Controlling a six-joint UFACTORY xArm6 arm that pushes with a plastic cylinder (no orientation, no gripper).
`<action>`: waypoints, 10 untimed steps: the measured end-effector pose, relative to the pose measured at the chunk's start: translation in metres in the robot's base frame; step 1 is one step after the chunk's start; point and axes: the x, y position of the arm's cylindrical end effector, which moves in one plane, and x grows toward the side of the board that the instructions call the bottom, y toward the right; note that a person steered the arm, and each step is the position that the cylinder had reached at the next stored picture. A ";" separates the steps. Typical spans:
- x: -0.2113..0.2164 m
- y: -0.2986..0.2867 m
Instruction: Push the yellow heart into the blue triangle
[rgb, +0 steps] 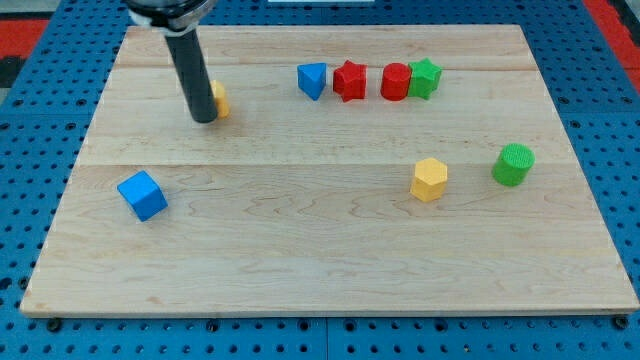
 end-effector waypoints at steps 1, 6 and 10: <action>-0.004 0.022; -0.014 0.017; 0.004 0.067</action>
